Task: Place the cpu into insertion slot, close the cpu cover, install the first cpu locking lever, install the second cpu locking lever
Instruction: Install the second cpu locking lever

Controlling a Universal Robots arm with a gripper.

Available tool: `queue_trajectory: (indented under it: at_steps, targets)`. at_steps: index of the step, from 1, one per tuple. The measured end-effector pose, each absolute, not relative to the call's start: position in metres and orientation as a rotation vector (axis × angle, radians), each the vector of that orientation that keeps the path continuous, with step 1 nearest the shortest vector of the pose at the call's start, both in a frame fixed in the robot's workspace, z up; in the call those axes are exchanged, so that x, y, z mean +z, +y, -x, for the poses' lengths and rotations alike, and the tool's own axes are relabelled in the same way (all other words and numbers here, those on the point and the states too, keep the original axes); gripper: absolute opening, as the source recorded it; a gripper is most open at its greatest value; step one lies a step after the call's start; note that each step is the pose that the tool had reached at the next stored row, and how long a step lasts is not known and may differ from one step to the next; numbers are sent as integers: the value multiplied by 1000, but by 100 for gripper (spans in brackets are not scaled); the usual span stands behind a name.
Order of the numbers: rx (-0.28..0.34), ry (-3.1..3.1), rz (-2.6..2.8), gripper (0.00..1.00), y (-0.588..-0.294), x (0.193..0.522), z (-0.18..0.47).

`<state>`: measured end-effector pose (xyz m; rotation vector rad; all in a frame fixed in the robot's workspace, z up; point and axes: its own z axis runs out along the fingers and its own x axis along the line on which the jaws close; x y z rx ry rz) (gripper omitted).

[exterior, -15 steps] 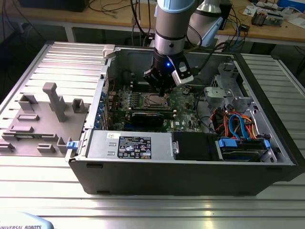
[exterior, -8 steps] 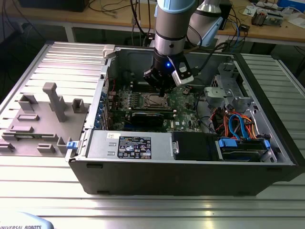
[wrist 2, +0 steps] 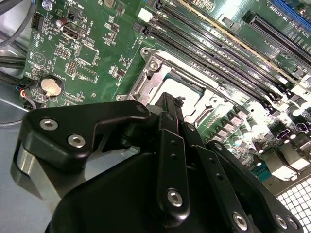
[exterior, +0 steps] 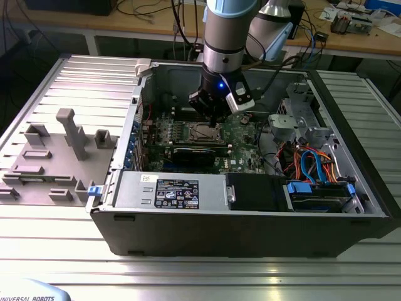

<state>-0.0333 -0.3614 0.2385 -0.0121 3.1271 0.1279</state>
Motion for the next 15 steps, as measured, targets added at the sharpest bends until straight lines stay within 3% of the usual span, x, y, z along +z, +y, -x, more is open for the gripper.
queue_trajectory:
  at_steps: [4,15]
  targets:
    - [187,3124,12,11,-371,238,33]
    - [189,3127,11,11,-388,238,33]
